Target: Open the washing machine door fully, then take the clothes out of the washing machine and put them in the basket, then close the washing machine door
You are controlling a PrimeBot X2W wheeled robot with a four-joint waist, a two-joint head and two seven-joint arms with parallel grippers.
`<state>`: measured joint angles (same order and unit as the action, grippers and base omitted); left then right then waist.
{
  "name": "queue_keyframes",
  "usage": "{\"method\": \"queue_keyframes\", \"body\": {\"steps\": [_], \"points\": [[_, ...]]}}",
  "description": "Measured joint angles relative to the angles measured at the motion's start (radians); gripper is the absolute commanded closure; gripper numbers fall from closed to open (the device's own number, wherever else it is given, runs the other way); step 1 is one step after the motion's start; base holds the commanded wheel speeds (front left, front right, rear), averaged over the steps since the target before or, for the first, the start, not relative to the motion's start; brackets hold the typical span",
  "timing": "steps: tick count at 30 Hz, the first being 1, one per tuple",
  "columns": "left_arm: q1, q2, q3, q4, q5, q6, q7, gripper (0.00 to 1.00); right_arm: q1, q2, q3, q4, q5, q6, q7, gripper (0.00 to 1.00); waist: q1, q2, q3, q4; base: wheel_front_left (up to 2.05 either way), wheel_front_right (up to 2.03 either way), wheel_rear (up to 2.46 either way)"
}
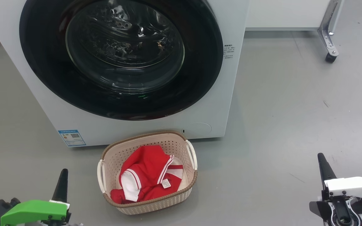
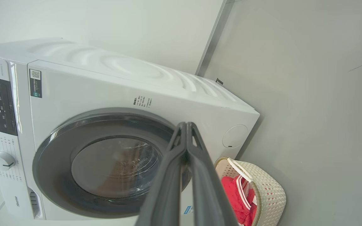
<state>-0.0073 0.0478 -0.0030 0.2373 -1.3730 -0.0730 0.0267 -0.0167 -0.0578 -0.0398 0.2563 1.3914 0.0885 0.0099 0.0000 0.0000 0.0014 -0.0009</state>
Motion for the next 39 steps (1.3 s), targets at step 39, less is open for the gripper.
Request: {"method": "queue_keyframes", "body": {"steps": [39], "points": [[-0.046,0.003,0.050,0.009,-0.247,-0.029,0.053,1.00,-0.037,-0.007,-0.048,-0.004,0.253,0.014,0.060,1.00,0.0000,0.0000,0.000,0.001,0.00,0.00,0.00]]}}
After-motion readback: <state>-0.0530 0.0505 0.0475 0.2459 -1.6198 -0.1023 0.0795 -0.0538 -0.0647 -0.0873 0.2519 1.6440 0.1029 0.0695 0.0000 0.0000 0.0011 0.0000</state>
